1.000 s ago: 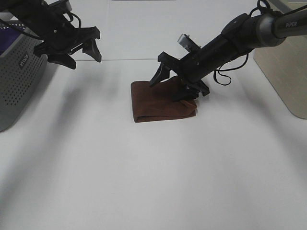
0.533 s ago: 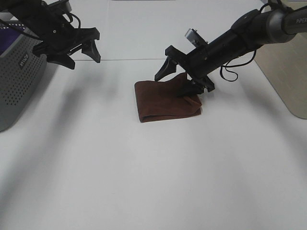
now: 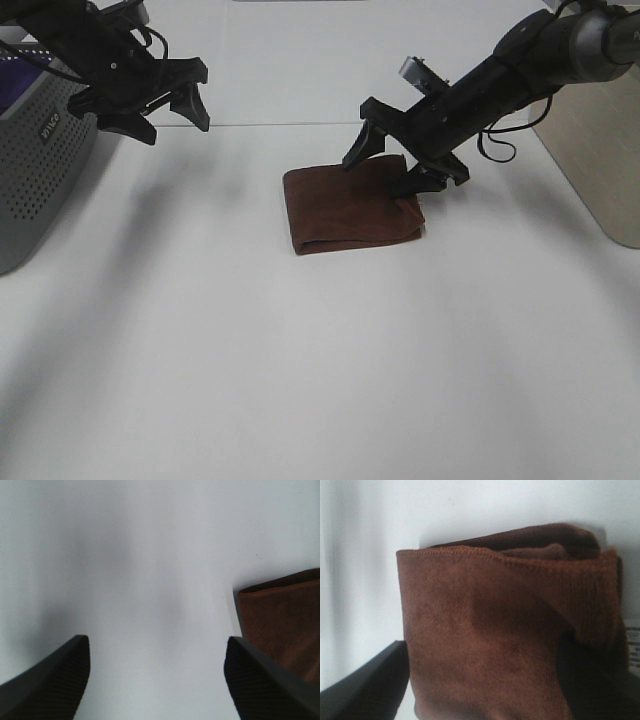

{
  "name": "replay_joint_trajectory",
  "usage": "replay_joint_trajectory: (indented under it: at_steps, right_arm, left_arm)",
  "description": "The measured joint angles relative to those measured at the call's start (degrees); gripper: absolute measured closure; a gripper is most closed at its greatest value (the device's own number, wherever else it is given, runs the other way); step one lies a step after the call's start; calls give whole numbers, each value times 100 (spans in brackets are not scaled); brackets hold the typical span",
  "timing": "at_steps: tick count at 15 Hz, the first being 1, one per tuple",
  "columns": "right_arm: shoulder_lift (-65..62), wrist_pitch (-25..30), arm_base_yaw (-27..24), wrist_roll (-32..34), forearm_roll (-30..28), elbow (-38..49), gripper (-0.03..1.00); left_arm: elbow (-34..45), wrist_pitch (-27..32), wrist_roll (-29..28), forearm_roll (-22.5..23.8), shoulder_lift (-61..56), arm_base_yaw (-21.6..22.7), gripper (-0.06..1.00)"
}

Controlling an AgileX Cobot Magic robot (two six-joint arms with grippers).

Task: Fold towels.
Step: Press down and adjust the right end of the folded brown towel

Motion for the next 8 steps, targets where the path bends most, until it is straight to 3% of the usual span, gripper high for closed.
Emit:
replay_joint_trajectory:
  at_steps: [8]
  right_arm:
    - [-29, -298, -298, 120, -212, 0, 20]
  left_arm:
    - [0, 6, 0, 23, 0, 0, 23]
